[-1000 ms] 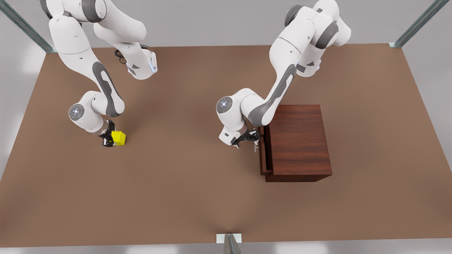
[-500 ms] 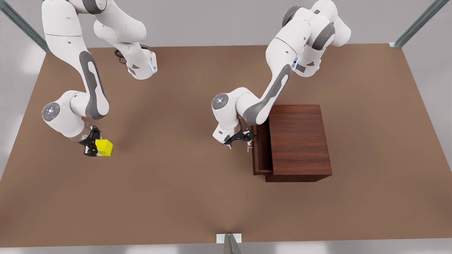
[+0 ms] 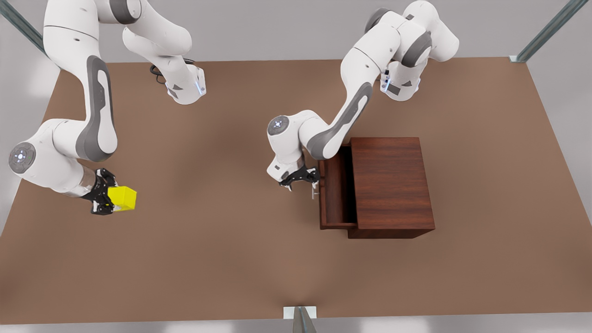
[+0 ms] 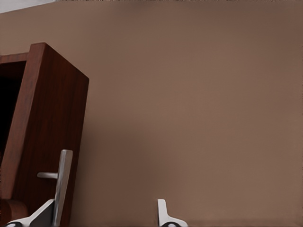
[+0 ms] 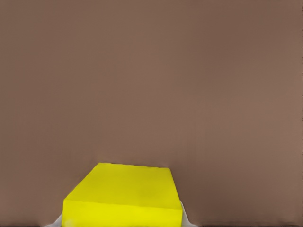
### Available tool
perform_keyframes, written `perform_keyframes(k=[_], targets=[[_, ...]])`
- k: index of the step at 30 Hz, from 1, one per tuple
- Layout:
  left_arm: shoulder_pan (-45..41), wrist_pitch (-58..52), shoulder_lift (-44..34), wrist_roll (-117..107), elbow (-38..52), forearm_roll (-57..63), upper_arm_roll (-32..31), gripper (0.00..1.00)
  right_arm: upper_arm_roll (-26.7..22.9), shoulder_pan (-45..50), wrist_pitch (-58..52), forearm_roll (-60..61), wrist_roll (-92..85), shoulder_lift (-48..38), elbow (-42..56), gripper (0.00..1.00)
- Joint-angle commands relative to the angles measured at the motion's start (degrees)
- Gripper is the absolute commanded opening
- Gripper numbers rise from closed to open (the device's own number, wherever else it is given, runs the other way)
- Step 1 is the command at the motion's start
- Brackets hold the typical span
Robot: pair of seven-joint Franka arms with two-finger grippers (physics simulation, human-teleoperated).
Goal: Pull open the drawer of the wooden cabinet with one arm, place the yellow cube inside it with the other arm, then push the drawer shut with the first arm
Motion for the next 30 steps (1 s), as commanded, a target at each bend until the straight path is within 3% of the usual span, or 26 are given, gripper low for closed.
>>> perform_keyframes(k=[1,5,9,10,13,16,25,30], targets=[[-0.22,-0.35,0.19,-0.64,0.56,0.04,0.00,1.00,0.02,0.14,-8.01,-0.43,2.38,0.19,1.38,0.49],[-0.66,-1.23,-0.07,-0.55,1.00,-0.04,0.00,1.00,-0.07,0.40,-8.81,-0.34,3.96,0.98,3.93,0.48],[-0.74,-15.90,-9.21,8.76,0.92,-4.79,0.08,1.00,-0.07,1.81,-8.81,0.01,6.60,1.07,4.90,0.49],[2.15,-19.42,-12.81,13.68,0.83,-7.85,0.52,1.00,-0.07,1.90,-8.90,0.18,6.86,1.07,4.98,0.48],[28.87,-29.69,-20.37,45.40,0.74,-20.87,0.44,1.00,-0.07,5.14,-12.24,0.36,11.17,1.59,7.97,0.49],[31.60,-42.18,-28.02,44.71,0.04,-22.71,5.62,1.00,-0.07,9.62,-14.34,0.97,17.23,1.59,9.81,0.49],[37.49,-38.32,-32.59,51.22,-8.84,-26.32,5.36,1.00,-0.07,25.27,-15.58,7.12,44.74,5.64,17.73,0.48],[37.40,-38.40,-33.12,51.22,-9.63,-26.32,5.09,1.00,-0.07,34.41,-14.09,8.97,61.00,13.46,28.27,0.48]])
